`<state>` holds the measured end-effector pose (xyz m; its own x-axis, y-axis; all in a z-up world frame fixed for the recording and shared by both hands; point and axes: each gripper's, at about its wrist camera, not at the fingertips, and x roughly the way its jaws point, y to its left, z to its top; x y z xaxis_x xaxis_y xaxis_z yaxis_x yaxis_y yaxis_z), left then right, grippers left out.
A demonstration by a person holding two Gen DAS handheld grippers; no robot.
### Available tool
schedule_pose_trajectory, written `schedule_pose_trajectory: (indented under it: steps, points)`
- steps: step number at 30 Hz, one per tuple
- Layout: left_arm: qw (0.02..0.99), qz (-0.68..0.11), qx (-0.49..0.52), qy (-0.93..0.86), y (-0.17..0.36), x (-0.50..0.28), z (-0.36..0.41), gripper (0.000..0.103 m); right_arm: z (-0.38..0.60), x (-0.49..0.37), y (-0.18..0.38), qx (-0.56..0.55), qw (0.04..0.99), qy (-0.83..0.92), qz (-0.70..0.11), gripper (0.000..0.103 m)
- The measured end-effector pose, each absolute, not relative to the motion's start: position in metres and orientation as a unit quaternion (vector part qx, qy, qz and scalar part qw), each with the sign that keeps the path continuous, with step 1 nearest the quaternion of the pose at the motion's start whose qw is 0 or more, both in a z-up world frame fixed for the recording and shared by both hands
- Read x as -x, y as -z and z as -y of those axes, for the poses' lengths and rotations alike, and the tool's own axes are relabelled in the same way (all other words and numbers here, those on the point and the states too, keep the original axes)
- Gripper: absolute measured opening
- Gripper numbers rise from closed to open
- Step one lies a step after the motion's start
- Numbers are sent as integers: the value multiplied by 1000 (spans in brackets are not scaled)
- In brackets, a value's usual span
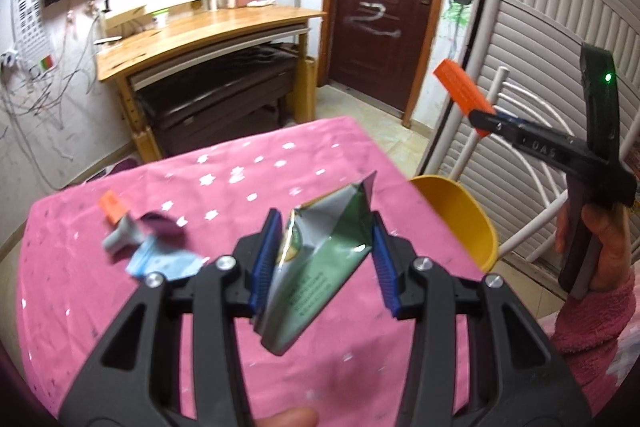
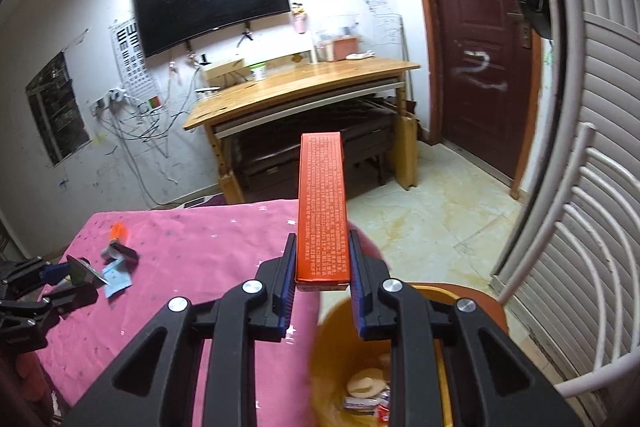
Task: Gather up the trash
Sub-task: 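Carry the packet and orange box over the yellow bin and open both grippers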
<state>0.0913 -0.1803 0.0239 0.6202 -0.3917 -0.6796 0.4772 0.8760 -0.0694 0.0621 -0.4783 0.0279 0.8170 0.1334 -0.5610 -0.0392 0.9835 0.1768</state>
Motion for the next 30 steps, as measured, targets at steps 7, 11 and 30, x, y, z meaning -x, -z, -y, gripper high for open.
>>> schedule_pose_trajectory:
  steps: [7, 11, 30]
  points:
    - [891, -355, -73, 274, -35, -92, 230, 42, 503, -58, -20, -74, 946, -13, -314, 17]
    - [885, -354, -88, 290, -36, -93, 258, 42, 516, -60, -10, -74, 941, 14, -330, 17]
    - [847, -397, -82, 342, -11, -127, 354, 42, 554, -68, 26, -89, 918, 53, -382, 36]
